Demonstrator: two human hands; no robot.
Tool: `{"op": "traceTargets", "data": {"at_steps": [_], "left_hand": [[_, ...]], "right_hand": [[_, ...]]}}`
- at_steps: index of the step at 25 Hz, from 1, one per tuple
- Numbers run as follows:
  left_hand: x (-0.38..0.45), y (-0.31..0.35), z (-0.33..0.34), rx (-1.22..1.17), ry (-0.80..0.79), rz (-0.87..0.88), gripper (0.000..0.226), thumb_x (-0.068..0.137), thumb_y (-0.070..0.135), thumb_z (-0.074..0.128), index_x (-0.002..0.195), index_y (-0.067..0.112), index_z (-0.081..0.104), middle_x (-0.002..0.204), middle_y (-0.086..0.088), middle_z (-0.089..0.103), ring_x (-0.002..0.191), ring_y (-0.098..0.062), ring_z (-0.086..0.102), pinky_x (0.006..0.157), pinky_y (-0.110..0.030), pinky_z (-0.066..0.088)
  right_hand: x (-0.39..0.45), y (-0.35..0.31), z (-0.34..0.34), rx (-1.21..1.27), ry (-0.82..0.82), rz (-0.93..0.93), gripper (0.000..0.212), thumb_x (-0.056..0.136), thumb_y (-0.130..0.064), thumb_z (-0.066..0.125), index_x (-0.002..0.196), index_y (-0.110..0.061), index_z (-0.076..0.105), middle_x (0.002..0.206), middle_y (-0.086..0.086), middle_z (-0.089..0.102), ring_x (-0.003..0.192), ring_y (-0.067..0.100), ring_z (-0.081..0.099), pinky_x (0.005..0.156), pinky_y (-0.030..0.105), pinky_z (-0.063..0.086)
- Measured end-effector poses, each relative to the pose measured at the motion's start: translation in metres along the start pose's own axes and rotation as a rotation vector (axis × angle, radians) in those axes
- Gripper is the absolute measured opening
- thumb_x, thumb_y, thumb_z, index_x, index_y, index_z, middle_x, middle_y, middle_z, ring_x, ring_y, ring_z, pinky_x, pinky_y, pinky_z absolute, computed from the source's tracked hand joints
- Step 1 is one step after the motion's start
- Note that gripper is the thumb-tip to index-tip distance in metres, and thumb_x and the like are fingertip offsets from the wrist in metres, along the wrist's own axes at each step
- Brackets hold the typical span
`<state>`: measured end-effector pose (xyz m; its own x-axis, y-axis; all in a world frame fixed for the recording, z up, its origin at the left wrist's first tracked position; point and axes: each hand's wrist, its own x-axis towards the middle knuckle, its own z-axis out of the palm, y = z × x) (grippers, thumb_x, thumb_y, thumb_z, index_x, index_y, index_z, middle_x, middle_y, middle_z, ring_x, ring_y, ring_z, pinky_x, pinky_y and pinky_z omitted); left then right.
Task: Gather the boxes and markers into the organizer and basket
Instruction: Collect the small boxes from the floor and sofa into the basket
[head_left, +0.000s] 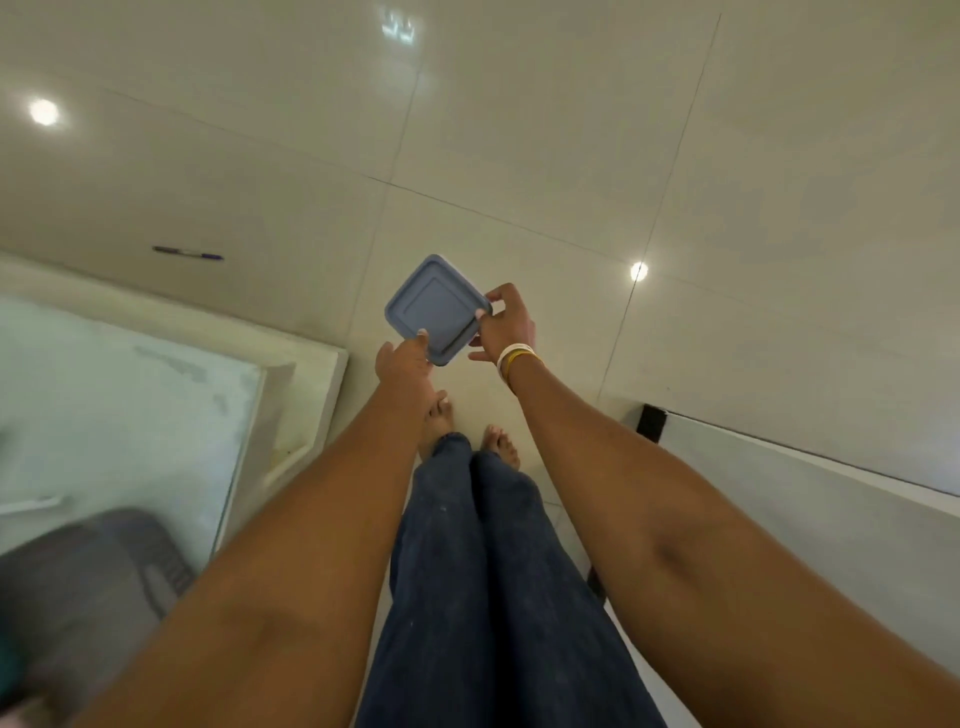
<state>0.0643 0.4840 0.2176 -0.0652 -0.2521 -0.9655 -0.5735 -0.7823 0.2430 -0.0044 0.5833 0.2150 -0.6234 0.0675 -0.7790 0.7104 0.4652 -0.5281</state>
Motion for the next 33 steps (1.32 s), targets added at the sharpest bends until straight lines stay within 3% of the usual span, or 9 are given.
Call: {"op": "traceTargets", "data": {"at_steps": [2, 5, 9, 11, 17, 21, 24, 29, 33], "left_hand": [[-0.062, 0.004, -0.028, 0.0, -0.009, 0.05, 0.054, 0.097, 0.023, 0.052, 0.148, 0.022, 0.032, 0.145, -0.007, 0.047, 0.127, -0.03, 0.051, 0.092, -0.047, 0.041], [-0.131, -0.004, -0.075, 0.023, -0.014, 0.112, 0.044, 0.097, 0.009, 0.047, 0.141, 0.014, 0.044, 0.141, -0.014, 0.051, 0.129, -0.033, 0.05, 0.099, -0.044, 0.043], [-0.17, -0.02, -0.145, -0.084, 0.107, 0.243, 0.049, 0.091, 0.008, 0.06, 0.139, 0.018, 0.05, 0.128, -0.013, 0.062, 0.107, -0.032, 0.065, 0.076, -0.035, 0.055], [-0.174, -0.023, -0.18, -0.114, 0.173, 0.255, 0.05, 0.088, 0.004, 0.064, 0.136, 0.015, 0.054, 0.124, -0.015, 0.064, 0.099, -0.033, 0.068, 0.072, -0.037, 0.059], [-0.171, -0.034, -0.326, -0.043, 0.281, 0.235, 0.051, 0.083, -0.005, 0.064, 0.13, 0.013, 0.058, 0.113, -0.015, 0.067, 0.096, -0.033, 0.068, 0.081, -0.046, 0.059], [-0.159, -0.046, -0.432, 0.19, 0.342, 0.27, 0.053, 0.079, 0.0, 0.064, 0.129, 0.017, 0.06, 0.114, -0.014, 0.068, 0.097, -0.031, 0.068, 0.086, -0.045, 0.057], [-0.161, -0.054, -0.497, 0.385, 0.414, 0.301, 0.047, 0.083, 0.001, 0.06, 0.129, 0.014, 0.061, 0.125, -0.012, 0.064, 0.11, -0.033, 0.062, 0.097, -0.043, 0.052], [-0.134, -0.077, -0.563, 0.493, 0.373, 0.238, 0.044, 0.088, 0.003, 0.061, 0.132, 0.008, 0.057, 0.131, -0.017, 0.06, 0.117, -0.038, 0.056, 0.105, -0.044, 0.045], [-0.11, -0.087, -0.585, 0.547, 0.239, 0.241, 0.046, 0.088, 0.007, 0.063, 0.134, 0.008, 0.056, 0.125, -0.018, 0.062, 0.109, -0.04, 0.06, 0.097, -0.048, 0.051]], "right_hand": [[-0.066, -0.015, -0.019, 0.044, -0.045, 0.018, 0.014, 0.096, -0.008, 0.05, 0.098, -0.021, 0.048, 0.089, 0.014, 0.064, 0.078, 0.033, 0.07, 0.054, 0.037, 0.06], [-0.151, -0.03, -0.03, 0.039, -0.107, 0.032, 0.011, 0.096, -0.009, 0.05, 0.097, -0.02, 0.047, 0.101, 0.021, 0.066, 0.072, 0.031, 0.069, 0.048, 0.034, 0.057], [-0.223, -0.031, -0.007, -0.015, -0.203, -0.001, 0.01, 0.096, -0.011, 0.051, 0.099, -0.019, 0.047, 0.106, 0.025, 0.066, 0.068, 0.031, 0.068, 0.047, 0.033, 0.057], [-0.246, -0.025, 0.016, -0.059, -0.232, -0.02, 0.01, 0.095, -0.01, 0.051, 0.101, -0.018, 0.046, 0.107, 0.025, 0.066, 0.068, 0.031, 0.069, 0.051, 0.036, 0.059], [-0.328, 0.028, 0.111, -0.315, -0.322, -0.073, 0.018, 0.088, -0.007, 0.045, 0.103, -0.016, 0.044, 0.101, 0.02, 0.068, 0.063, 0.026, 0.067, 0.063, 0.042, 0.061], [-0.374, 0.076, 0.18, -0.483, -0.399, -0.066, 0.011, 0.085, -0.01, 0.048, 0.095, -0.014, 0.046, 0.097, 0.019, 0.068, 0.069, 0.029, 0.07, 0.068, 0.047, 0.062], [-0.398, 0.108, 0.231, -0.702, -0.488, -0.112, 0.009, 0.083, -0.009, 0.053, 0.088, -0.004, 0.057, 0.091, 0.02, 0.071, 0.075, 0.036, 0.072, 0.072, 0.049, 0.061], [-0.416, 0.153, 0.29, -0.897, -0.532, -0.016, 0.021, 0.091, -0.013, 0.057, 0.098, 0.006, 0.063, 0.086, 0.022, 0.073, 0.071, 0.033, 0.074, 0.066, 0.046, 0.062], [-0.415, 0.172, 0.318, -1.045, -0.433, -0.091, 0.023, 0.089, -0.017, 0.063, 0.099, 0.003, 0.068, 0.095, 0.02, 0.073, 0.086, 0.034, 0.072, 0.078, 0.046, 0.06]]}}
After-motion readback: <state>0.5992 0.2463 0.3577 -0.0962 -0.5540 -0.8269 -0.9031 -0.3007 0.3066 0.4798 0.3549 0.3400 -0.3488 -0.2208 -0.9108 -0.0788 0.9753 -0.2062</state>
